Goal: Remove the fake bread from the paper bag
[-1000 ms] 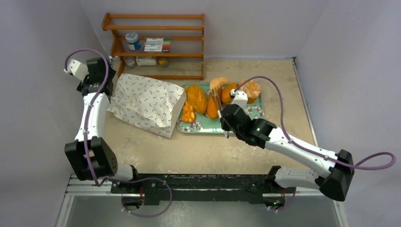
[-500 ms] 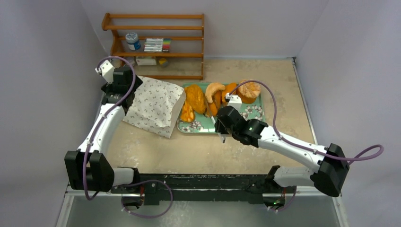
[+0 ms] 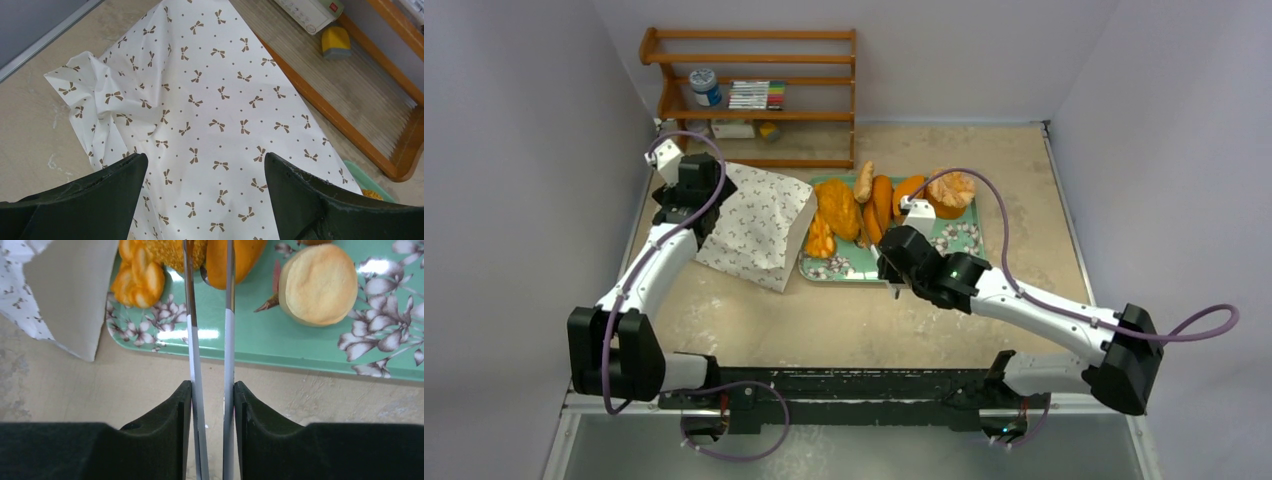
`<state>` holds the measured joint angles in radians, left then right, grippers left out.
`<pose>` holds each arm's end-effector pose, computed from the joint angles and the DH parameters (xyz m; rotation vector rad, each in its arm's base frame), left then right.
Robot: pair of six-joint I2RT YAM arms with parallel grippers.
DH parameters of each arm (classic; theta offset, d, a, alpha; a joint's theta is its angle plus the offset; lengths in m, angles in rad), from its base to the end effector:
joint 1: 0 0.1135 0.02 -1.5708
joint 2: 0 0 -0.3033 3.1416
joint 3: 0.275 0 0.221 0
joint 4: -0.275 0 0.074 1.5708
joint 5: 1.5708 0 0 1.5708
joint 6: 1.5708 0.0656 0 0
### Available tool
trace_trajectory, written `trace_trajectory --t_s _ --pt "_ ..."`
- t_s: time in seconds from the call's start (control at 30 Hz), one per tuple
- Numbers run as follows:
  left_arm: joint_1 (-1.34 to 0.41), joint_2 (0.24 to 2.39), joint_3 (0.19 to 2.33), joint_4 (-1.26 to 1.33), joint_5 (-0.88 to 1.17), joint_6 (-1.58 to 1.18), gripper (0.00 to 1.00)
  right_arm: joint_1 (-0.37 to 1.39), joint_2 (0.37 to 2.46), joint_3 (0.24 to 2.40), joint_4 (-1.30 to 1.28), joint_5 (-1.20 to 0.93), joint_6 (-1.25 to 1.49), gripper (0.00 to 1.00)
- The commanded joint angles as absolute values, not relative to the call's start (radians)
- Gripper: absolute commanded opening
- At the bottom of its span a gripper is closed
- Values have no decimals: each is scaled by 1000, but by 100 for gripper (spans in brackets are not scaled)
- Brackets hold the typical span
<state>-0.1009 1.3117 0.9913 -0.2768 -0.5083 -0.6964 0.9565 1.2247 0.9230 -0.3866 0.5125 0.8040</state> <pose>0.2735 0.0044 0.3228 -0.8775 1.8914 0.0701 0.1642 0.1770 0.3096 0.1026 2.1869 0.4285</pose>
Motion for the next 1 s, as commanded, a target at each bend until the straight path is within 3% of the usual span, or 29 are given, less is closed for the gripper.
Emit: trace_trajectory --t_s 0.0,0.4,0.8,0.97 --pt "-105 1333 989 -217 -535 -704 88 976 1160 1000 -389 597 786 33" --pt "-106 1350 997 -219 -548 -710 88 1059 1111 1051 -424 670 756 30" --pt "-102 1339 1035 -271 -609 -679 89 1139 1184 1131 -297 654 647 11" --pt "-18 1310 1033 -295 -573 -696 89 1154 1268 1178 -148 615 541 7"
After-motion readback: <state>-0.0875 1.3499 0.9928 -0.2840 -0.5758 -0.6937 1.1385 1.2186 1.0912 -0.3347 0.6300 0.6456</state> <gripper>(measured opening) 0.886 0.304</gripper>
